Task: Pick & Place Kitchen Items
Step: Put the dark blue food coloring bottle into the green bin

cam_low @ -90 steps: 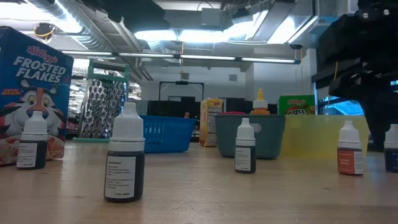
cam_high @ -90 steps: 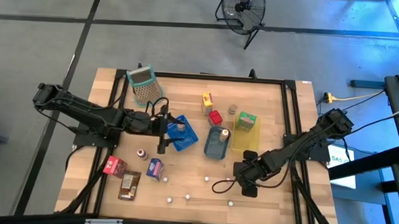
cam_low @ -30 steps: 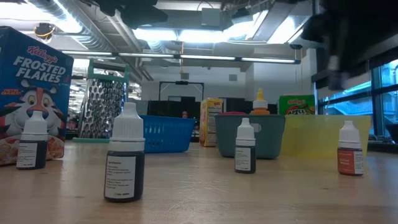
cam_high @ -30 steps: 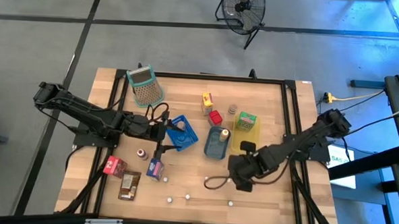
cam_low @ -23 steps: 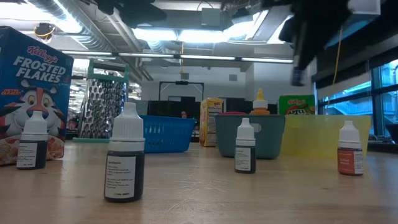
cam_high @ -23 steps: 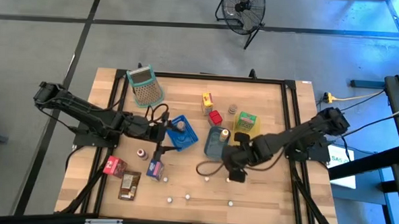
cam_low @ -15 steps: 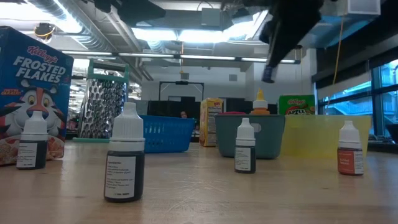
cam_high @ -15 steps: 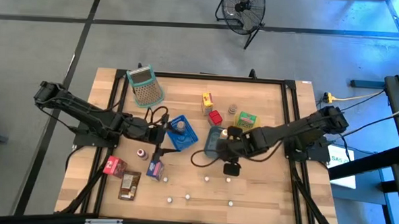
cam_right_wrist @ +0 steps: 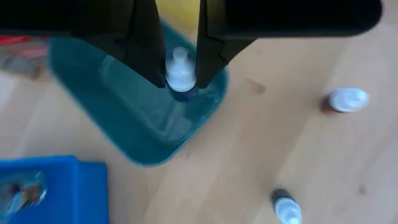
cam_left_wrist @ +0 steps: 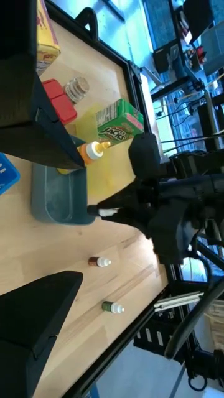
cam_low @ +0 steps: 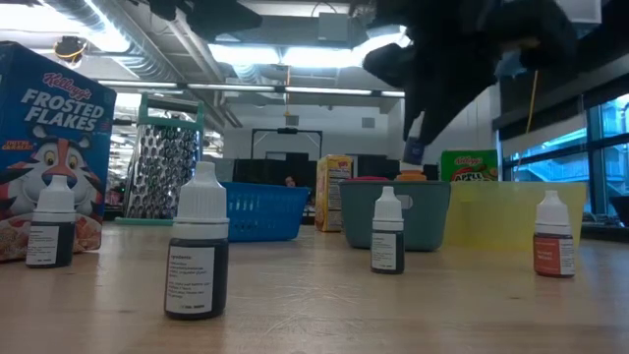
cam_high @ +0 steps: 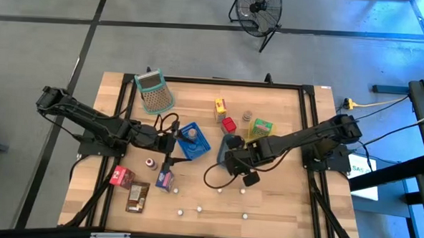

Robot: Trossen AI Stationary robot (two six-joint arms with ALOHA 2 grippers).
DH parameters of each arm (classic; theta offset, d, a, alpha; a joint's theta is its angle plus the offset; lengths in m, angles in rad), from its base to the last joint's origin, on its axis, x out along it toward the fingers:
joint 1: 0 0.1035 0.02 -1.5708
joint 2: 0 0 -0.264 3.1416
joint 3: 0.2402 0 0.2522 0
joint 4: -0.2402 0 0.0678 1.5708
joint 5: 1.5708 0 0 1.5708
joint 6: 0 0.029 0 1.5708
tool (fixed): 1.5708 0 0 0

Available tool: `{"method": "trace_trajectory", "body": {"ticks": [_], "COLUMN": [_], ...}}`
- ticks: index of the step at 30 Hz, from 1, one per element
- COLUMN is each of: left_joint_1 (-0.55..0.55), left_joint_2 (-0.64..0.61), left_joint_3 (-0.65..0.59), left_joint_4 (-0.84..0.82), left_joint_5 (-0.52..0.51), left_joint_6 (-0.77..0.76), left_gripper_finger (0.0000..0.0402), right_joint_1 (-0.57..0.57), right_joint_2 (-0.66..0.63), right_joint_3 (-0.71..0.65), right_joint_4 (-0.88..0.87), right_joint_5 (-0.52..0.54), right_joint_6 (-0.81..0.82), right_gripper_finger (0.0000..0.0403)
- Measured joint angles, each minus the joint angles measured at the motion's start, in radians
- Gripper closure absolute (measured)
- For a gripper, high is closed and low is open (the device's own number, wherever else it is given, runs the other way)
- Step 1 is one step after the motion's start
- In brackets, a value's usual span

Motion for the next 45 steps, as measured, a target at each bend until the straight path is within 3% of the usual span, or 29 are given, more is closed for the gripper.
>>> {"method": "trace_trajectory", "body": {"ticks": [7,14,45], "left_joint_1": [0.000,0.000,0.000], "left_joint_2": [0.000,0.000,0.000], "left_joint_3": [0.000,0.000,0.000], "left_joint_4": [0.000,0.002,-0.007], "left_joint_5": [0.000,0.000,0.000], "left_joint_6": [0.000,0.027,0.045], "left_gripper_finger": [0.0123,0.0123,0.0123], "right_joint_1": [-0.012,-0.040,-0.127], "right_joint_2": [0.003,0.032,0.139], "right_joint_3": [0.000,0.000,0.000], "right_joint_4": [0.000,0.023,0.113], "right_joint_5": [0.033,-0.017,-0.164], "right_joint_6": [-0.167,-0.269,-0.309], "right_gripper_finger": [0.0337,0.0337,0.0337]}}
